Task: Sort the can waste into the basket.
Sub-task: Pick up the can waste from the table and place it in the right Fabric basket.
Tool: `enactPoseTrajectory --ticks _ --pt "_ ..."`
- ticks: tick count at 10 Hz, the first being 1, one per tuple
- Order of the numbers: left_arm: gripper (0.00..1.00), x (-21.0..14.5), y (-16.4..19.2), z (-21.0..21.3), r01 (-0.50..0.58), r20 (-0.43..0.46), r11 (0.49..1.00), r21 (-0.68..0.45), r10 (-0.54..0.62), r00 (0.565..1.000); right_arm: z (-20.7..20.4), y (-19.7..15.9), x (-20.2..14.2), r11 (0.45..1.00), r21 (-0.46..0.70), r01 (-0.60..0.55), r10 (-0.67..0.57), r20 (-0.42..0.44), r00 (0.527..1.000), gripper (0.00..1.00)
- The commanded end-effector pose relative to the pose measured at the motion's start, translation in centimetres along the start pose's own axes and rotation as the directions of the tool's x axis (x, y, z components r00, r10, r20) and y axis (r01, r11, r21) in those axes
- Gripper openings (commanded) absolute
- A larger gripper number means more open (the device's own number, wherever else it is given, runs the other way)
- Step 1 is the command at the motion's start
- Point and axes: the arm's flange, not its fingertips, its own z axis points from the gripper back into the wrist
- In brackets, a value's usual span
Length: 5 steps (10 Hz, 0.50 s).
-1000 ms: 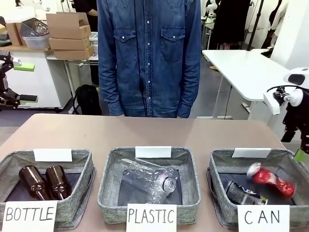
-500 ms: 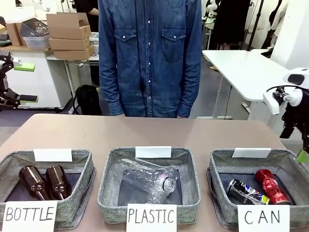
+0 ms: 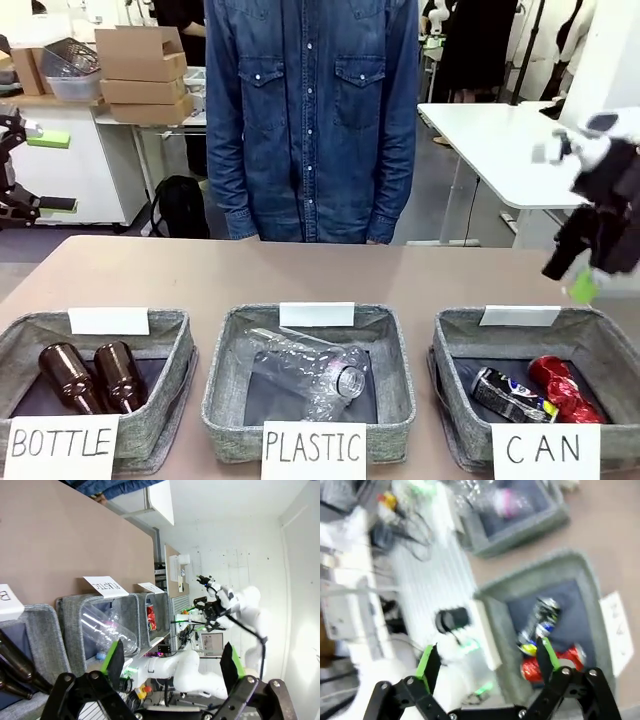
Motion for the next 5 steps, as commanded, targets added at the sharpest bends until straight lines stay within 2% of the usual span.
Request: enactPoseTrajectory --ticks 1,2,3,4,5 --pt "1.0 -0.1 0.0 0.1 0.009 -0.011 1.0 0.003 -0.009 1.0 2.9 -4.3 3.0 0.487 0.836 0.254 -0.786 0.293 0.545 1.0" --pt "1.0 -0.1 0.0 0.1 0.009 -0.011 1.0 0.003 -0.009 1.0 2.9 -5.6 3.6 0.365 0.898 0.243 -0.915 0.298 0.273 1.0" --pt "1.0 -0.1 0.0 0.1 0.009 -0.011 1.0 0.003 -0.009 1.0 2.5 -5.6 4.2 0.353 0.915 0.197 -0.931 0.321 0.175 1.0" --pt "1.0 -0.1 0.0 0.1 0.009 -0.011 1.0 0.003 -0.009 1.0 2.0 -5.6 4.7 0.345 0.914 0.215 -0.938 0.34 0.065 1.0" --pt "1.0 -0.1 0.0 0.1 0.009 -0.011 1.0 0.003 -0.009 1.0 1.7 -5.6 4.8 0.354 0.901 0.252 -0.93 0.367 -0.006 1.0"
